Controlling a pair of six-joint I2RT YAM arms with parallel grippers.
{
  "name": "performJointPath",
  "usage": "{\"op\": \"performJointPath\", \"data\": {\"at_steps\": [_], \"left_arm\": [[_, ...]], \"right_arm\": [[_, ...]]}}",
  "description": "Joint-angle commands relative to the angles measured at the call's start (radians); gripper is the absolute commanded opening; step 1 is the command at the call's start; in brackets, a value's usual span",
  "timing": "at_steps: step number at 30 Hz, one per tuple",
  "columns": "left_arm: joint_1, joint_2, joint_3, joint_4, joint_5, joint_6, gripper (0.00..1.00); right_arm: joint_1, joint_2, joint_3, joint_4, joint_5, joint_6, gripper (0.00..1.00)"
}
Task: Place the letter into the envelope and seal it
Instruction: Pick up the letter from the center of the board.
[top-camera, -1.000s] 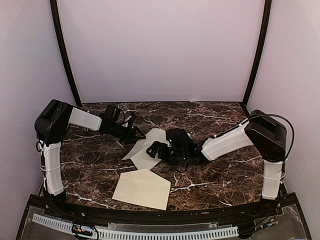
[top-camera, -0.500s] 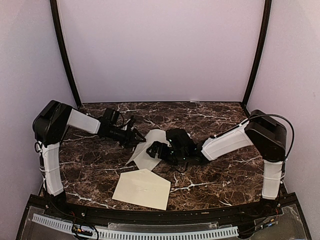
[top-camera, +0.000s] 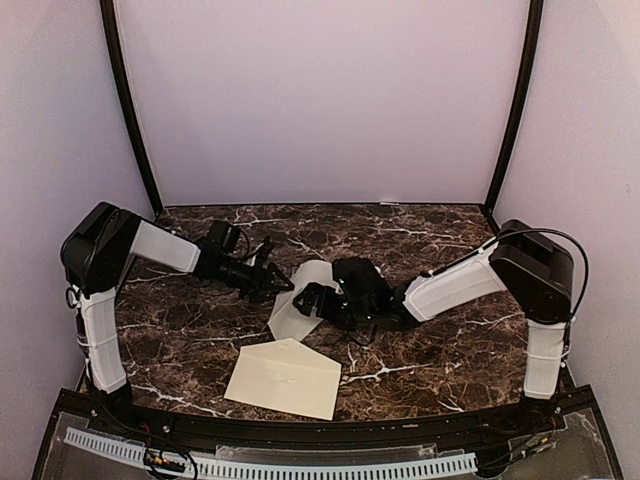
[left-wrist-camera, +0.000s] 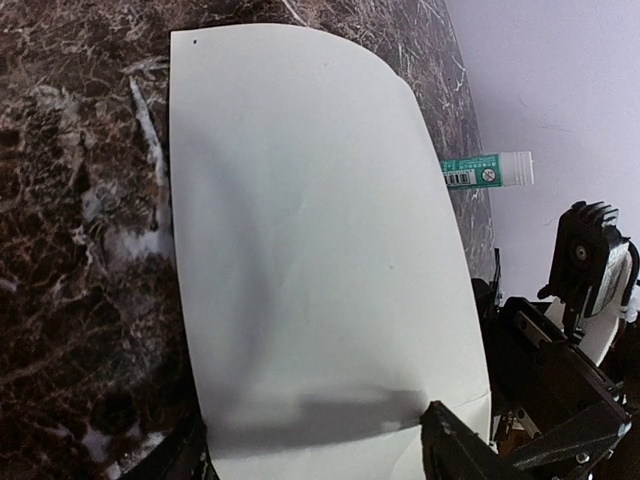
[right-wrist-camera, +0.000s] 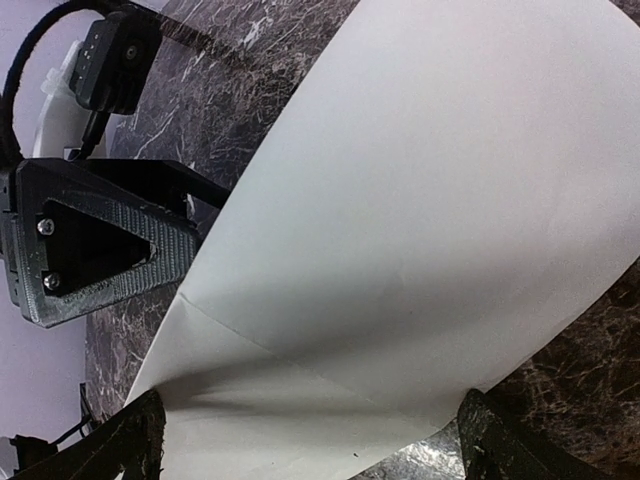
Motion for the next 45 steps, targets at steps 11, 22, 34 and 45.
{"op": "performJointPath", "data": {"at_steps": [11,22,34,45], "left_arm": [[-0.005,-0.087,-0.083,0.037,-0.046,-0.026,0.67],[-0.005,-0.095,-0.086,0.052,-0.064,-0.038,0.67],[-0.005,-0.126,-0.129,0.105,-0.068,-0.054,0.66],[-0.005,-0.119,-0.136,0.118,-0.067,-0.057,0.66]], "right_arm": [[-0.013,-0.098,-0.011,-0.077,0.069,-0.034,0.99],[-0.013,-0.200,0.004,-0.221,0.151,-0.052,0.99],[0.013,-0.152,0.172,-0.515,0.244,-0.051,0.99],[0.028,-0.023,0.284,-0.619,0.218,-0.019,0.99]]}}
